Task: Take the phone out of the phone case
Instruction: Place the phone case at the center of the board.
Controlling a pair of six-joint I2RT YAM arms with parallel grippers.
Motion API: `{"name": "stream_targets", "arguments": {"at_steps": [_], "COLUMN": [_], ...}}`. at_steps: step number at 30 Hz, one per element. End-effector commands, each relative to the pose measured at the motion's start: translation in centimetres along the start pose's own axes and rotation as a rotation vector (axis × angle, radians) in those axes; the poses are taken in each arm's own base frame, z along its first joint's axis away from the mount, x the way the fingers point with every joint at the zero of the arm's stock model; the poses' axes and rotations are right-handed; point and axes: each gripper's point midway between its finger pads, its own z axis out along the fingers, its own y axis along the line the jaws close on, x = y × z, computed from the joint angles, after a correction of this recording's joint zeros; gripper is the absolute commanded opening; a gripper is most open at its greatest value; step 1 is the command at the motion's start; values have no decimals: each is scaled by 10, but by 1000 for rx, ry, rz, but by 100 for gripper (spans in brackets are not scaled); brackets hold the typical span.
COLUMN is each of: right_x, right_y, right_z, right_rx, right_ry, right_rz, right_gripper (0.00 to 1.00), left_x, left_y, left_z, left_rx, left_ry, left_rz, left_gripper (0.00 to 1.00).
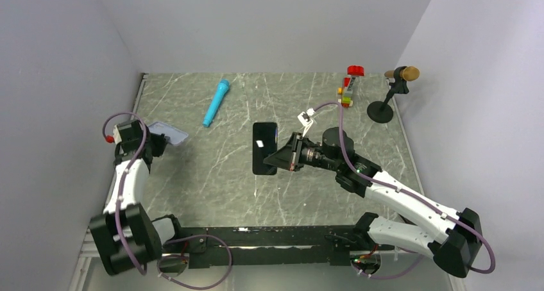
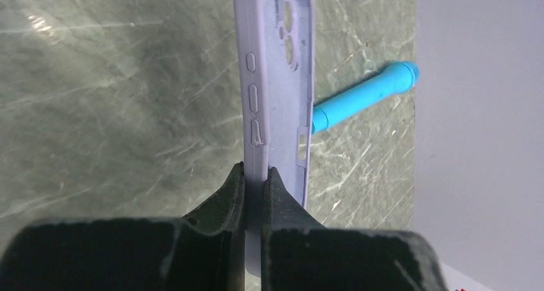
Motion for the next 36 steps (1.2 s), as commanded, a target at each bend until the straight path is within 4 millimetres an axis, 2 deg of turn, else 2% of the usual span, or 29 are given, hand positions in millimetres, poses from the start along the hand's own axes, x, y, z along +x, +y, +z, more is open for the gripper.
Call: {"name": "stream_targets", "arguments": {"at_steps": [1,4,6,9,11,20,22,24,25,26,27,30,33,36], "right_x": [-12,-12,-14,-14,-14,-13,-15,-17,-17,-18,-19,-24,-26,-29], "right_y": [0,-11,-20,-33,-39,-35,-34,-32,-36,-38,-41,-51,-57,-78], "right_z": [-7,-12,-16,-23,-28,-41,-40,-37,-34,-32,-30,-24,-14,-5], "right_rx": [45,113,167,255,295,320,323,316,328,339,352,397,397,447], "right_ry": [-53,-50,-54,-47,-45,-40,-41,-39,-29,-26,-19,-7,51,157], "right_rz": [-67,-89,-114,-140,-142,-135,-137,-150,-159,-170,-182,-228,-325,-393], "right_gripper": [0,0,0,0,0,0,0,0,0,0,0,0,0,0], "left_x": [-21,-26,-28,-41,-52,-69,-73,-73,-71,-69,-67,-60,-57,-52], "left_y": [-42,-47,-40,-41,-52,-61,-61,-54,-48,-42,-37,-18,-6,-13], "left_z": [27,48,62,78,87,134,143,148,149,148,146,134,112,89], "left_rx": [132,119,82,78,134,179,160,110,74,36,-3,-115,-148,-132], "left_ry": [-26,-13,-13,-58,-99,-132,-118,-69,-44,-18,3,51,59,78], "left_rz": [-50,-60,-86,-70,-23,32,70,65,45,32,31,51,18,7], "left_gripper": [0,0,0,0,0,9,17,38,53,83,97,99,99,99]}}
